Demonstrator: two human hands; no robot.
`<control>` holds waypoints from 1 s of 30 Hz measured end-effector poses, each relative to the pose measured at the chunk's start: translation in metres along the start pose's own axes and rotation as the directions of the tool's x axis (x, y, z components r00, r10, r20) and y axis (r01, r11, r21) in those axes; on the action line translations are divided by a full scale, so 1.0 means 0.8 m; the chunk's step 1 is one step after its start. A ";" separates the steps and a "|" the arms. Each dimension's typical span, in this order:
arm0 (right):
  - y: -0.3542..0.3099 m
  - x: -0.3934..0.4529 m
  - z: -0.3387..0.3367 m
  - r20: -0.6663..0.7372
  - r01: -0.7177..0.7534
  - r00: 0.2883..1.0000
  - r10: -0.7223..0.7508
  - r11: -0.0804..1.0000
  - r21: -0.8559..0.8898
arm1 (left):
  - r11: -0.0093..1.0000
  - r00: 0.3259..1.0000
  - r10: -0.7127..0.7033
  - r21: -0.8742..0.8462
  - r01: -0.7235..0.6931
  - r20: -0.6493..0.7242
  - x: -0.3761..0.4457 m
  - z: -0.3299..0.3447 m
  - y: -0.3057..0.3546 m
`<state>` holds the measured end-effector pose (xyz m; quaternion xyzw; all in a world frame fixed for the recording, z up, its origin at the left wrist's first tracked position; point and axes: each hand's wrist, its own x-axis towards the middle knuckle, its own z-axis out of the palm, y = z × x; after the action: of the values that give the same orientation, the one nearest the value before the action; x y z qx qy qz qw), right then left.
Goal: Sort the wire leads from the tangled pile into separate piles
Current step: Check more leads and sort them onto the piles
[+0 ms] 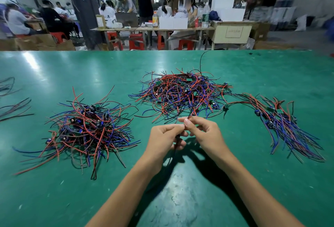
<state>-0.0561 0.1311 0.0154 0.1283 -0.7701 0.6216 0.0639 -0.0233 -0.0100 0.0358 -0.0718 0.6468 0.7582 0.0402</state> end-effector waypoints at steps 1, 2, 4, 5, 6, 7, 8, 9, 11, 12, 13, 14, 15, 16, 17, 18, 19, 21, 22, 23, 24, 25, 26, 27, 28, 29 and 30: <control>0.000 -0.001 0.003 0.019 -0.008 1.000 0.008 1.000 0.023 | 1.000 1.000 0.010 -0.002 -0.010 -0.011 0.000 0.001 -0.001; 0.000 -0.003 0.006 0.027 -0.015 1.000 0.014 0.999 0.043 | 1.000 0.999 0.024 0.002 -0.024 -0.026 0.000 0.001 -0.002; -0.002 -0.006 0.013 0.013 -0.003 1.000 0.003 0.999 0.044 | 0.998 0.996 0.060 0.027 -0.058 -0.064 0.000 0.001 -0.005; -0.002 -0.007 0.017 -0.003 0.008 1.000 -0.008 0.999 0.037 | 0.995 0.993 0.089 0.052 -0.085 -0.081 0.001 0.001 -0.006; -0.002 -0.009 0.020 -0.024 0.020 1.000 -0.019 0.999 0.032 | 0.987 0.987 0.134 0.097 -0.125 -0.092 0.002 0.000 -0.007; -0.002 -0.011 0.024 -0.053 0.028 0.998 -0.027 0.999 0.033 | 0.970 0.976 0.194 0.165 -0.177 -0.094 0.002 0.000 -0.008; -0.001 -0.012 0.028 -0.088 0.029 0.996 -0.025 0.999 0.042 | 0.937 0.959 0.268 0.256 -0.239 -0.086 0.002 0.000 -0.008; 0.000 -0.013 0.032 -0.127 0.017 0.992 -0.010 0.998 0.058 | 0.885 0.936 0.346 0.353 -0.303 -0.065 0.002 0.001 -0.009; 0.002 -0.013 0.037 -0.188 -0.032 0.981 0.052 0.993 0.110 | 0.768 0.886 0.463 0.505 -0.394 -0.013 0.001 0.003 -0.011; 0.002 -0.012 0.039 -0.202 -0.054 0.976 0.080 0.990 0.134 | 0.731 0.870 0.493 0.544 -0.411 -0.005 0.001 0.003 -0.011; 0.002 -0.010 0.038 -0.213 -0.070 0.972 0.101 0.986 0.149 | 0.709 0.859 0.512 0.567 -0.421 -0.003 0.001 0.003 -0.010; 0.002 -0.007 0.036 -0.229 -0.087 0.966 0.122 0.983 0.160 | 0.694 0.855 0.519 0.583 -0.423 0.003 0.002 0.003 -0.010; 0.001 -0.003 0.031 -0.253 -0.109 0.956 0.150 0.979 0.172 | 0.682 0.858 0.514 0.598 -0.421 0.018 0.002 0.002 -0.010; 0.001 0.002 0.024 -0.284 -0.133 0.941 0.182 0.974 0.183 | 0.673 0.867 0.497 0.611 -0.417 0.043 0.002 0.002 -0.011; 0.001 0.006 0.016 -0.314 -0.158 0.925 0.213 0.969 0.191 | 0.670 0.880 0.469 0.620 -0.409 0.074 0.001 0.003 -0.011; 0.001 0.009 0.008 -0.338 -0.183 0.909 0.243 0.963 0.200 | 0.678 0.897 0.430 0.622 -0.393 0.098 0.000 0.004 -0.011; 0.001 0.012 0.000 -0.355 -0.205 0.894 0.274 0.954 0.220 | 0.700 0.917 0.382 0.614 -0.366 0.112 0.001 0.004 -0.011; 0.000 0.015 -0.011 -0.368 -0.240 0.861 0.352 0.918 0.316 | 0.758 0.953 0.275 0.581 -0.296 0.128 0.003 0.003 -0.011; -0.001 0.016 -0.015 -0.361 -0.256 0.845 0.394 0.891 0.375 | 0.781 0.965 0.224 0.568 -0.262 0.137 0.004 0.003 -0.010; -0.003 0.016 -0.017 -0.343 -0.274 0.830 0.440 0.857 0.436 | 0.799 0.972 0.180 0.554 -0.233 0.148 0.004 0.003 -0.010; -0.004 0.017 -0.020 -0.309 -0.299 0.814 0.492 0.810 0.504 | 0.816 0.977 0.144 0.538 -0.208 0.160 0.004 0.002 -0.010; -0.004 0.018 -0.023 -0.249 -0.335 0.797 0.551 0.744 0.578 | 0.833 0.979 0.113 0.521 -0.186 0.169 0.005 0.001 -0.010; -0.004 0.019 -0.027 -0.153 -0.383 0.779 0.609 0.654 0.652 | 0.850 0.980 0.085 0.500 -0.165 0.179 0.005 -0.001 -0.009; -0.004 0.020 -0.031 -0.036 -0.438 0.756 0.653 0.546 0.714 | 0.868 0.980 0.058 0.475 -0.144 0.191 0.004 -0.002 -0.009; -0.005 0.020 -0.035 0.070 -0.483 0.730 0.680 0.440 0.757 | 0.886 0.978 0.033 0.446 -0.123 0.205 0.003 -0.004 -0.009; -0.005 0.019 -0.040 0.136 -0.511 0.704 0.697 0.364 0.779 | 0.905 0.976 0.009 0.413 -0.101 0.218 0.002 -0.004 -0.008; -0.006 0.018 -0.043 0.159 -0.526 0.685 0.711 0.331 0.784 | 0.922 0.974 -0.012 0.380 -0.078 0.227 0.001 -0.006 -0.007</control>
<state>-0.0710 0.1619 0.0314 -0.2295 -0.3954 0.8750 -0.1592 -0.0230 -0.0135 0.0292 0.0349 0.7758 0.6196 0.1137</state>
